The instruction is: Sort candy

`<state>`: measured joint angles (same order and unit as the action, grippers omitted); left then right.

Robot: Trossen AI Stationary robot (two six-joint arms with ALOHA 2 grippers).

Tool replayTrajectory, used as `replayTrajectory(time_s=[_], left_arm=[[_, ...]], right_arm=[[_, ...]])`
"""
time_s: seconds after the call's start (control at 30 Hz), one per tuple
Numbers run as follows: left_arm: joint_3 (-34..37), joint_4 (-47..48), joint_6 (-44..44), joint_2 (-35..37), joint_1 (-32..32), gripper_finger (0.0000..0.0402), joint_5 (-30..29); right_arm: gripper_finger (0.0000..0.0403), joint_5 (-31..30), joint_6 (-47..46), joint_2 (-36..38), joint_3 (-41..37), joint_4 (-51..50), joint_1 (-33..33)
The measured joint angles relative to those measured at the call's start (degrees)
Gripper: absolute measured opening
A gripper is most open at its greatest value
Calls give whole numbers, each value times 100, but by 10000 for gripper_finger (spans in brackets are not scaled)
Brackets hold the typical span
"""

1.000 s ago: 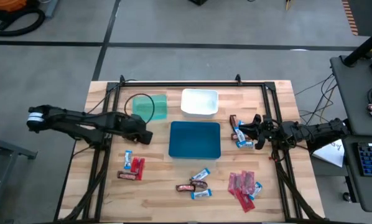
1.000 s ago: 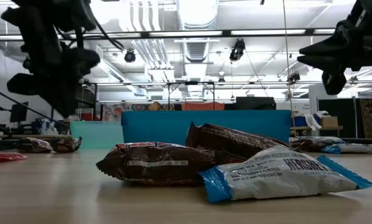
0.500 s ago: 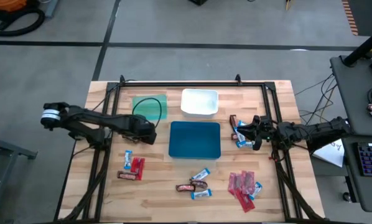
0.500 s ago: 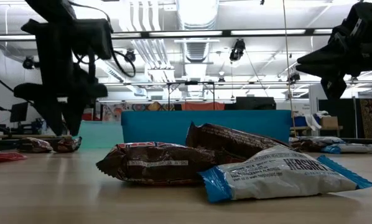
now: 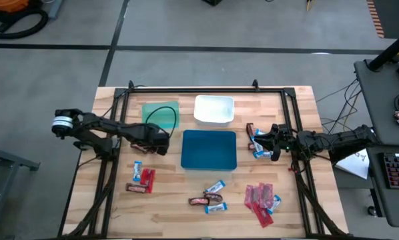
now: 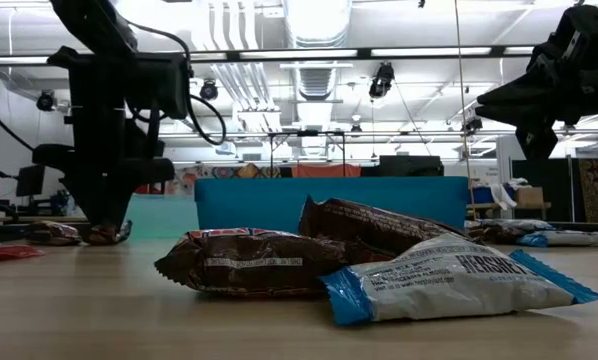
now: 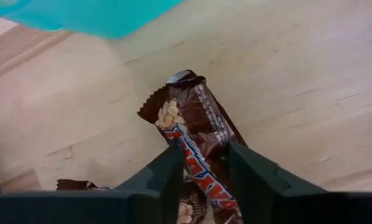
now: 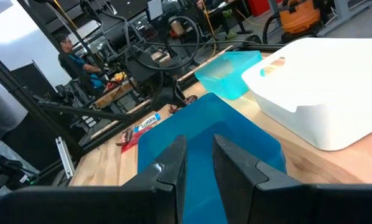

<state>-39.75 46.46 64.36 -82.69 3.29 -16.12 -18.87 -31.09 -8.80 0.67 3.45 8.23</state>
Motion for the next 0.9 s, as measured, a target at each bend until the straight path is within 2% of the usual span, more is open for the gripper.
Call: replayTrajectory(time_s=[0.37, 0.53, 0.73, 0.83, 0.9], left_arm=[[-117, 5, -350, 221, -4, 5, 92], [-484, 326, -797, 693, -7, 2, 217], [-1259, 954, -1457, 1319, 72, 2, 93], [-1585, 913, -2029, 1515, 352, 2, -275], [-1725, 914, -2458, 1576, 697, 1, -319]], right_arm=[[68, -2, -2, -2, 0, 5, 0], [68, -5, -5, -2, 0, 8, 0], [68, -20, -86, -2, 0, 14, 0], [68, -22, -137, -2, 0, 18, 0], [68, -22, -147, 0, 0, 19, 0]])
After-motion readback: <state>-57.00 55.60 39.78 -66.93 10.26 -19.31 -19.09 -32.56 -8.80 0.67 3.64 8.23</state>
